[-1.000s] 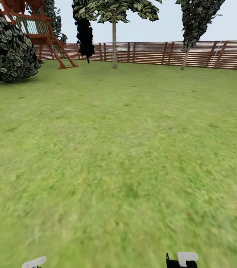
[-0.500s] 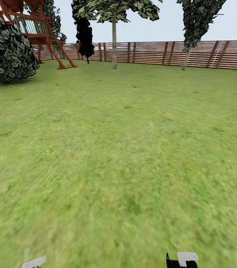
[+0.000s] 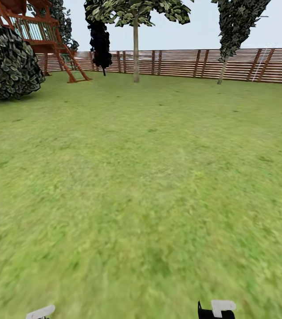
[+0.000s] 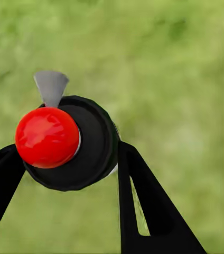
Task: In the garden, pick up the pesticide atomizer on the floor and spray pesticide onto both trees until each tree trunk is fully covered.
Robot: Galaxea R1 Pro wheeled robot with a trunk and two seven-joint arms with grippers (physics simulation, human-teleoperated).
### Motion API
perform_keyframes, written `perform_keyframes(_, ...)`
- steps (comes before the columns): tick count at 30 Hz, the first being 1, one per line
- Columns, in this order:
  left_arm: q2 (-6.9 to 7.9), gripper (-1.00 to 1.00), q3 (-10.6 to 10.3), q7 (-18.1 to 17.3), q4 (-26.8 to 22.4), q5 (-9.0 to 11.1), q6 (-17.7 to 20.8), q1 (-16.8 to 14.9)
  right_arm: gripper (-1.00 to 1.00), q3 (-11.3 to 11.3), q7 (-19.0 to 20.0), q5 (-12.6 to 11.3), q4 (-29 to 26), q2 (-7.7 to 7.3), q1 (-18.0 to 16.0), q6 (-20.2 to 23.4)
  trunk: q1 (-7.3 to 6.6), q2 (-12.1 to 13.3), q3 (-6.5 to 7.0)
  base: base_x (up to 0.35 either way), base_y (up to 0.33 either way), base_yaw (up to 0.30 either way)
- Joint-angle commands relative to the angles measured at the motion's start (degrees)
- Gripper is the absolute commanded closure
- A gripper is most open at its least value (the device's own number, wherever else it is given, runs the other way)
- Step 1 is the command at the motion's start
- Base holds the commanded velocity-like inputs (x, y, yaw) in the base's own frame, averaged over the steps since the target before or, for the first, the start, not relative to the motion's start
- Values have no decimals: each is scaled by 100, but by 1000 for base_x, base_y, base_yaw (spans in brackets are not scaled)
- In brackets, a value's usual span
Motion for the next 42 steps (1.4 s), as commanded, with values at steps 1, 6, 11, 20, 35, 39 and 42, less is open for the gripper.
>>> perform_keyframes(1, 0, 100, 1, 0, 0, 0, 0, 0, -100, 0, 0, 0, 0, 0, 0, 0, 0, 0, 0, 336, 0, 0)
perform_keyframes(6, 0, 100, 1, 0, 0, 0, 0, 0, -100, 0, 0, 1, 0, 0, 0, 0, 0, 0, 0, 336, 0, 0)
perform_keyframes(11, 0, 100, 1, 0, 0, 0, 0, 0, -100, 0, 0, 0, 0, 0, 0, 0, 0, 0, 0, 336, 0, 0)
perform_keyframes(20, 0, 100, 1, -1, 0, 0, 1, 0, -100, 0, 0, 0, 0, 0, 0, 0, 0, 0, 0, 336, 0, 0)
perform_keyframes(35, 0, 100, 1, 0, 0, -1, 0, 0, -100, 0, 0, 0, 0, 0, 0, 0, 0, 0, 0, 336, 0, 0)
perform_keyframes(39, 0, 100, 1, 0, 0, 0, 0, 0, -100, 0, 0, 1, 0, 0, 0, 0, 0, 0, 0, 336, 0, 0)
perform_keyframes(42, 0, 100, 1, 0, 0, -1, 0, 0, -100, 0, 0, 0, 0, 0, 0, 0, 0, 0, 0, 336, 0, 0)
